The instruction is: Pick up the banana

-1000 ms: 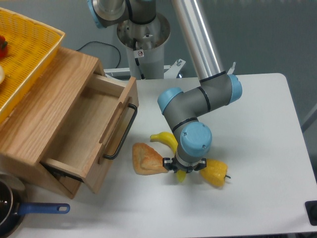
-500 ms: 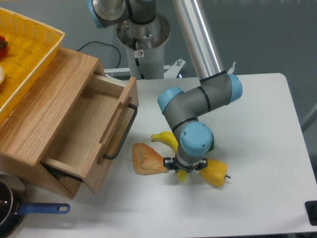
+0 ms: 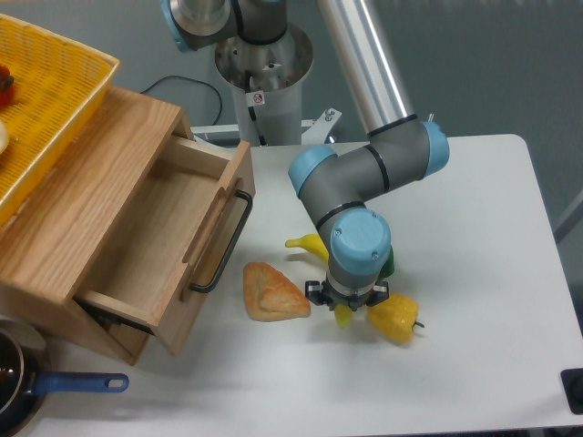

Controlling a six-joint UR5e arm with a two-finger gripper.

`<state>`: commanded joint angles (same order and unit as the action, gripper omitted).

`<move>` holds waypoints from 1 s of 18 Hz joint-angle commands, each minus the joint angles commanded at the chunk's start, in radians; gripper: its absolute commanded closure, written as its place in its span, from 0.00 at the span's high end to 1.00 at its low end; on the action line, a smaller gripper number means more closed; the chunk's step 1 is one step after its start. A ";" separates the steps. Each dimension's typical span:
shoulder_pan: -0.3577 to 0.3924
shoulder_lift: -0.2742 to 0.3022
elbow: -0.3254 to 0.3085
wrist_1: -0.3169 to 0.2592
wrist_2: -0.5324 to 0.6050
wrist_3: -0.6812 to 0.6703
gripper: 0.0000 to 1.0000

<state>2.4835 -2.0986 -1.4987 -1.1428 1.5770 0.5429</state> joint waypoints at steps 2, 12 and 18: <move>-0.002 0.018 0.002 -0.005 -0.003 0.014 0.11; -0.051 0.098 0.011 -0.031 -0.002 0.225 0.11; -0.058 0.117 0.015 -0.043 -0.002 0.247 0.11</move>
<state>2.4252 -1.9820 -1.4833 -1.1857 1.5754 0.7899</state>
